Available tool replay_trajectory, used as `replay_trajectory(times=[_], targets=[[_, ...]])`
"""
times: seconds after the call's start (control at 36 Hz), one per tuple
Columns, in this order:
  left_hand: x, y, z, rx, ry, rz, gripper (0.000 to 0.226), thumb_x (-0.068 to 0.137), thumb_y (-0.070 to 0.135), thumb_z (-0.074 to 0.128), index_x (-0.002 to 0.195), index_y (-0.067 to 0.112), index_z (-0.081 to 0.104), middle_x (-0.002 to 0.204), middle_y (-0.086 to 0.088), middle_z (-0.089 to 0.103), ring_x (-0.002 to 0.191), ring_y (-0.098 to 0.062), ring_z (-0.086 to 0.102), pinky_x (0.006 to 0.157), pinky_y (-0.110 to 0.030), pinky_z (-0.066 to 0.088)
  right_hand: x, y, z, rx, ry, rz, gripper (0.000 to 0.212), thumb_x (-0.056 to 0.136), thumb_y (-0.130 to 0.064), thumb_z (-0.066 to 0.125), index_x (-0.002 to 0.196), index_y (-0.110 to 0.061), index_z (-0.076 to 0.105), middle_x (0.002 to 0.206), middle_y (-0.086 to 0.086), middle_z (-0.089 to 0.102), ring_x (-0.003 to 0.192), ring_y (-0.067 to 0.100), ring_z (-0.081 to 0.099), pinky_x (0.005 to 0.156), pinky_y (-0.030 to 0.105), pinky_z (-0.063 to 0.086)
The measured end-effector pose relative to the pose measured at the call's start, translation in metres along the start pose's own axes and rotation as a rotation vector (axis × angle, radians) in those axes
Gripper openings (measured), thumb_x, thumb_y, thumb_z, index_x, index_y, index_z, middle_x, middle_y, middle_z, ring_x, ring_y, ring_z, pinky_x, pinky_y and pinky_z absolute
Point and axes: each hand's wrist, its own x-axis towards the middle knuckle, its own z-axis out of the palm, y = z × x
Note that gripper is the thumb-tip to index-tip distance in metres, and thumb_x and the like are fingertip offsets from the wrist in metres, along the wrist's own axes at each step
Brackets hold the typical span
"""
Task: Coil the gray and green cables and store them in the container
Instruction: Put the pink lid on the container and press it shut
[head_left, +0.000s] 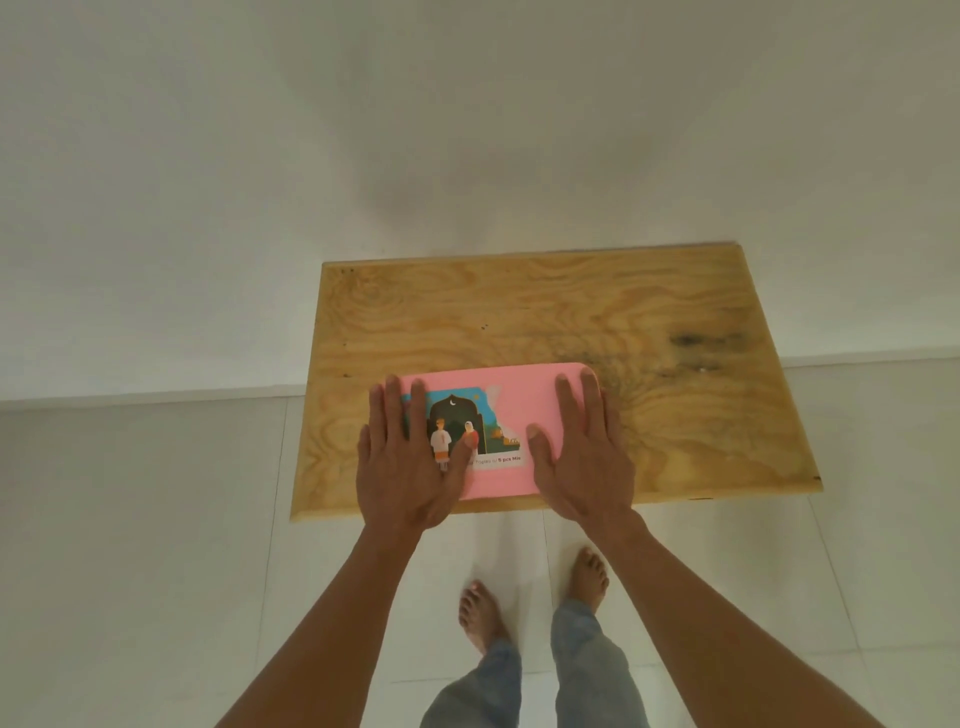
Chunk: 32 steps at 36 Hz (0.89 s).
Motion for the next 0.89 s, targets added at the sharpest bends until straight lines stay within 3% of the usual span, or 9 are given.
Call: replay_trajectory(times=[0.14, 0.25, 0.33, 0.47, 0.61, 0.78, 0.89], targets=[[0.002, 0.000, 0.002, 0.013, 0.001, 0.002, 0.090, 0.090, 0.075, 0.030, 0.159, 0.020, 0.008, 0.168, -0.009, 0.003, 0.155, -0.026, 0.000, 0.117, -0.047, 0.028, 0.002, 0.000, 0.003, 0.034, 0.002, 0.027, 0.069, 0.094, -0.054, 0.039, 0.154, -0.023, 0.023, 0.163, 0.005, 0.017, 0.144, 0.036, 0.029, 0.107, 0.047, 0.041], [0.002, 0.000, 0.000, -0.021, -0.009, -0.012, 0.091, 0.089, 0.076, 0.035, 0.158, 0.023, 0.010, 0.168, -0.008, 0.004, 0.155, -0.025, 0.001, 0.115, -0.049, 0.030, 0.000, -0.001, 0.002, 0.035, 0.002, 0.020, 0.068, 0.094, -0.055, 0.038, 0.153, -0.024, 0.026, 0.163, 0.006, 0.020, 0.140, 0.037, 0.034, 0.107, 0.048, 0.042], [-0.006, 0.005, -0.005, -0.029, 0.013, -0.075, 0.087, 0.085, 0.077, 0.042, 0.155, 0.029, 0.022, 0.166, -0.011, 0.013, 0.153, -0.030, 0.010, 0.110, -0.054, 0.034, -0.004, -0.004, -0.003, 0.072, -0.008, 0.093, 0.067, 0.093, -0.060, 0.040, 0.153, -0.034, 0.024, 0.164, 0.000, 0.016, 0.140, 0.035, 0.033, 0.102, 0.047, 0.044], [-0.022, 0.015, -0.011, -0.175, -0.012, -0.286, 0.086, 0.078, 0.084, 0.045, 0.149, 0.038, 0.029, 0.163, -0.013, 0.016, 0.146, -0.036, 0.024, 0.104, -0.056, 0.037, -0.022, -0.006, -0.011, 0.196, -0.033, 0.135, 0.068, 0.092, -0.062, 0.047, 0.152, -0.038, 0.026, 0.165, -0.006, 0.008, 0.146, 0.031, 0.023, 0.107, 0.048, 0.039], [-0.020, 0.015, -0.014, -0.278, 0.001, -0.292, 0.084, 0.076, 0.078, 0.058, 0.145, 0.034, 0.038, 0.162, -0.014, 0.019, 0.142, -0.038, 0.028, 0.109, -0.054, 0.034, -0.025, -0.006, -0.009, 0.204, 0.009, 0.135, 0.070, 0.089, -0.064, 0.047, 0.149, -0.029, 0.038, 0.163, -0.005, 0.020, 0.143, 0.031, 0.031, 0.106, 0.045, 0.040], [-0.010, 0.014, -0.019, -0.225, 0.009, -0.266, 0.086, 0.075, 0.080, 0.055, 0.144, 0.030, 0.041, 0.159, -0.014, 0.025, 0.138, -0.037, 0.034, 0.109, -0.052, 0.035, -0.020, -0.011, -0.008, 0.194, 0.047, 0.139, 0.079, 0.086, -0.069, 0.034, 0.148, -0.021, 0.041, 0.163, -0.001, 0.023, 0.144, 0.026, 0.031, 0.117, 0.038, 0.022], [0.007, 0.017, -0.024, -0.189, 0.034, -0.225, 0.086, 0.076, 0.081, 0.053, 0.143, 0.029, 0.043, 0.157, -0.013, 0.029, 0.135, -0.038, 0.037, 0.107, -0.053, 0.038, -0.006, -0.017, -0.017, 0.190, 0.067, 0.166, 0.079, 0.085, -0.068, 0.034, 0.147, -0.021, 0.041, 0.163, -0.001, 0.022, 0.143, 0.027, 0.033, 0.116, 0.040, 0.028]])
